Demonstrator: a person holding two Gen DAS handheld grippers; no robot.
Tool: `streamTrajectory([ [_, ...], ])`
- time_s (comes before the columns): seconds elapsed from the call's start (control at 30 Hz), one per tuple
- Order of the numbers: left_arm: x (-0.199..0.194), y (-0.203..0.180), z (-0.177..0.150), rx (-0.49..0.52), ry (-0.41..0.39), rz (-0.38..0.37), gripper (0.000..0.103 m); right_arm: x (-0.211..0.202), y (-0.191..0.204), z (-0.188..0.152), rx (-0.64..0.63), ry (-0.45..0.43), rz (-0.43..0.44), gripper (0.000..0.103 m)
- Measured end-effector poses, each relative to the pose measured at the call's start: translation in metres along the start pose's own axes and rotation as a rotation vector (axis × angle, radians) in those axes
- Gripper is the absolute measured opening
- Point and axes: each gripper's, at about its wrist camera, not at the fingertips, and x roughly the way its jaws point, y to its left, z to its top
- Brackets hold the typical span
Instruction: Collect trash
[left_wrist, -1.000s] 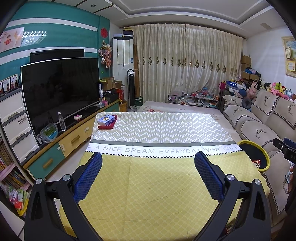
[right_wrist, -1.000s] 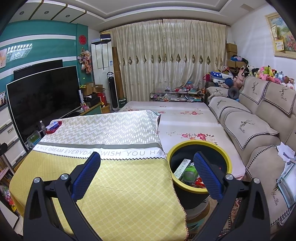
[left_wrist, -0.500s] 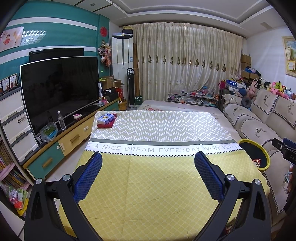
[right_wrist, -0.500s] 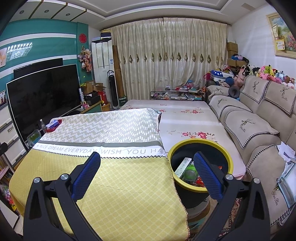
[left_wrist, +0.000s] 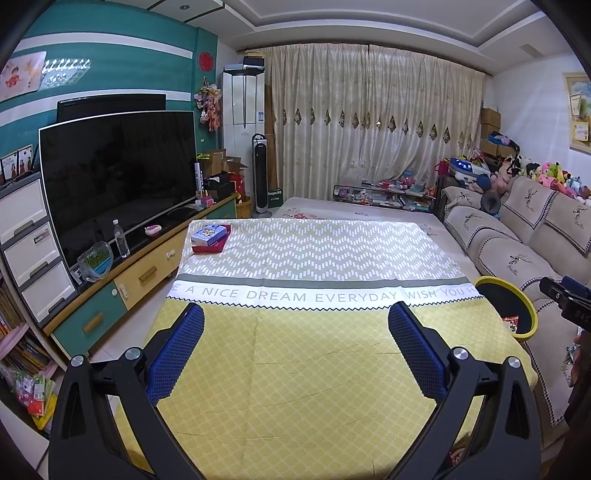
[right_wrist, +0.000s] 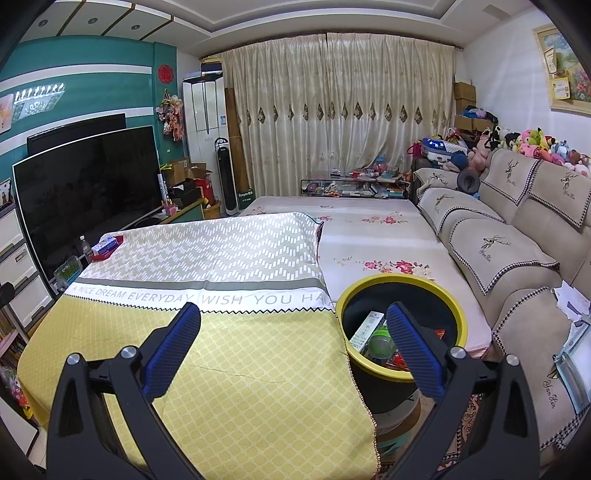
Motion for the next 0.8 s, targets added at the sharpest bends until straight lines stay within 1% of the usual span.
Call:
streamTrajectory([
  [0.33,0.007,-0.002,-0.001,-0.017,0.015,-0.031,0.098,0.002,0.002,-0.001,-0.006,0.007,0.002,0.096],
  [0.43,0.008,-0.003,-0.001,-0.024,-0.009,-0.096,0.098,0.003,0.002,-0.001,-0.007,0.009,0.001,0.096],
  [0.47,0.010,-0.004,0.000,-0.024,-0.006,-0.101,0.098,0.003,0.002,-0.001,-0.007,0.009,0.001,0.096],
  [0.57,0.022,-0.004,0.003,-0.026,0.027,-0.083,0.098,0.003,0.002,-0.001,-0.009,0.011,-0.001,0.096],
  [0.67,0.044,0.004,0.011,-0.050,0.092,-0.075,0.098,0.005,0.002,0.000,-0.019,0.012,-0.004,0.096],
  [0.73,0.067,0.014,0.018,-0.058,0.130,-0.067,0.098,0.010,0.003,0.004,-0.037,0.020,0.003,0.096],
  [0.8,0.095,0.026,0.023,-0.069,0.164,-0.038,0.098,0.024,0.006,0.010,-0.057,0.044,0.024,0.096],
])
